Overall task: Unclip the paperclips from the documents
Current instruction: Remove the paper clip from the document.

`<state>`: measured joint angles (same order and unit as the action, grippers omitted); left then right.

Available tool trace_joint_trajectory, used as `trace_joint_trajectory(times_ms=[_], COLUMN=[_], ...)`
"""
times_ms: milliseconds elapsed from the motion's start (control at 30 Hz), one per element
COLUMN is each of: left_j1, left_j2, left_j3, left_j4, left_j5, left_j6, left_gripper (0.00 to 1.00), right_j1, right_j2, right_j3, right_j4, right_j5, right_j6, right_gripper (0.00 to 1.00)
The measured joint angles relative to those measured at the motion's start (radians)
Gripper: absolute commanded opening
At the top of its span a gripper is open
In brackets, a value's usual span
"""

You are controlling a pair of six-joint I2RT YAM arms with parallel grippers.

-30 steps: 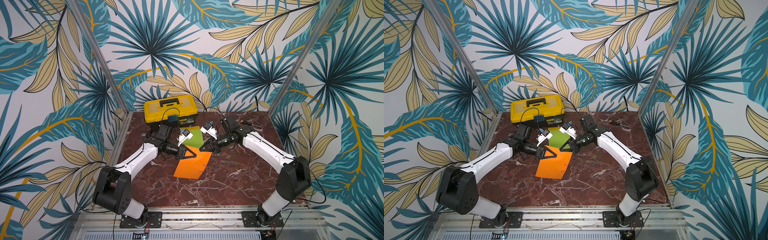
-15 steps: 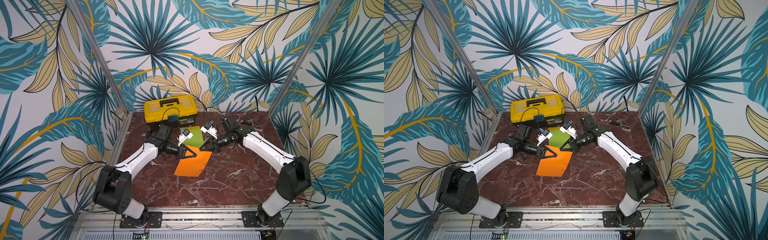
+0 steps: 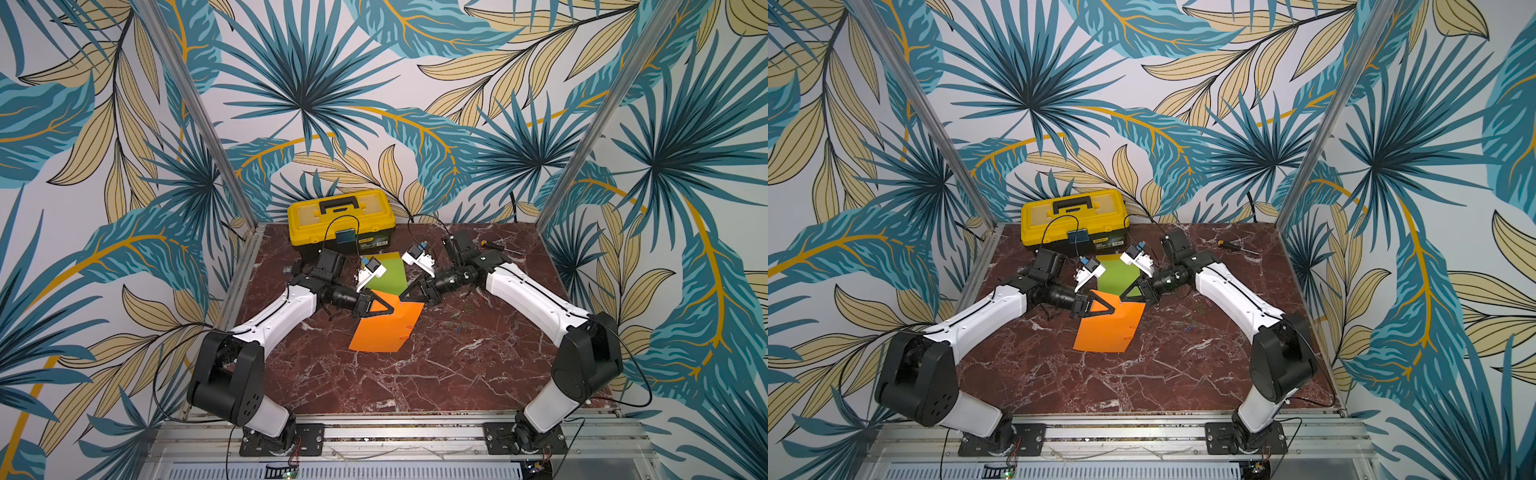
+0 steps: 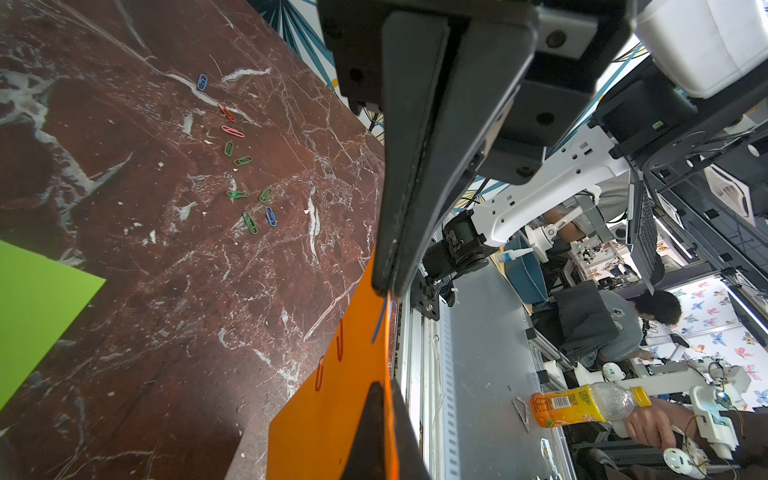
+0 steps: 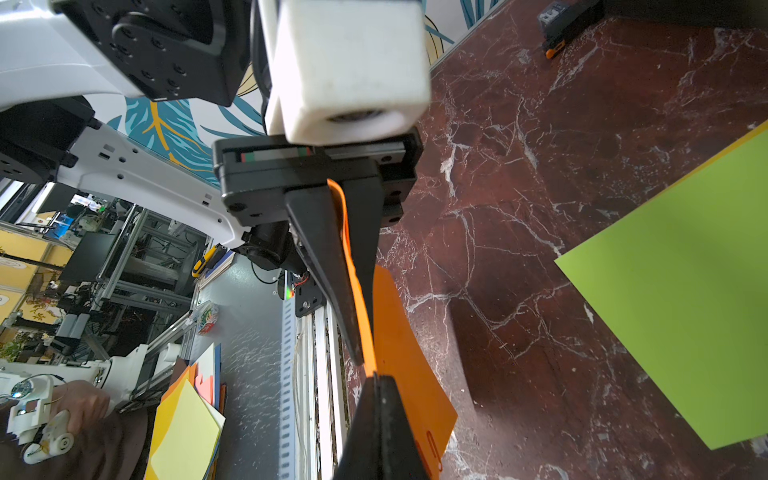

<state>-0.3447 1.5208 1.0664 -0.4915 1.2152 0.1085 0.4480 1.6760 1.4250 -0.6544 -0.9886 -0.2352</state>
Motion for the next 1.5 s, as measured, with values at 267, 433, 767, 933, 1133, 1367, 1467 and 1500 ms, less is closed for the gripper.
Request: trace_joint_trajectory(times_ms=[267, 433, 767, 933, 1133, 1367, 1467, 1500], left_j1=[0.000, 0.000, -0.001, -0.002, -0.010, -0.010, -0.010, -0.010], left_j2=[0.007, 0.011, 0.024, 0.027, 0.049, 0.050, 0.050, 0.050], left_j3=[0.000, 0.000, 0.000, 0.000, -0.014, -0.015, -0.015, -0.015], left_j4=[0.003, 0.005, 0.006, -0.017, -0.063, -0.076, -0.076, -0.076], left_j5=[0.002, 0.005, 0.007, 0.007, -0.001, -0.006, -0.011, -0.014], left_j6=[0.011, 0.015, 0.018, 0.018, 0.018, 0.018, 0.018, 0.019], left_gripper=[0.00, 0.00, 0.00, 0.00, 0.00, 0.00, 0.00, 0.00], right_j1=[-0.002, -0.003, -0.007, -0.017, -0.049, -0.050, -0.060, -0.065], right_j2=[0.001, 0.003, 0.013, 0.013, 0.013, 0.013, 0.007, 0.003], right_j3=[0.000, 0.000, 0.000, 0.000, 0.000, -0.001, -0.031, -0.048], right_j4=[0.002, 0.002, 0.003, 0.027, 0.080, 0.090, 0.133, 0.147], right_j5=[0.000, 0.000, -0.005, -0.007, -0.008, -0.002, 0.013, 0.021], right_j6=[0.004, 0.007, 0.011, 0.017, 0.020, 0.027, 0.054, 0.066], right_gripper=[0.04, 0.04, 0.05, 0.07, 0.06, 0.06, 0.06, 0.06])
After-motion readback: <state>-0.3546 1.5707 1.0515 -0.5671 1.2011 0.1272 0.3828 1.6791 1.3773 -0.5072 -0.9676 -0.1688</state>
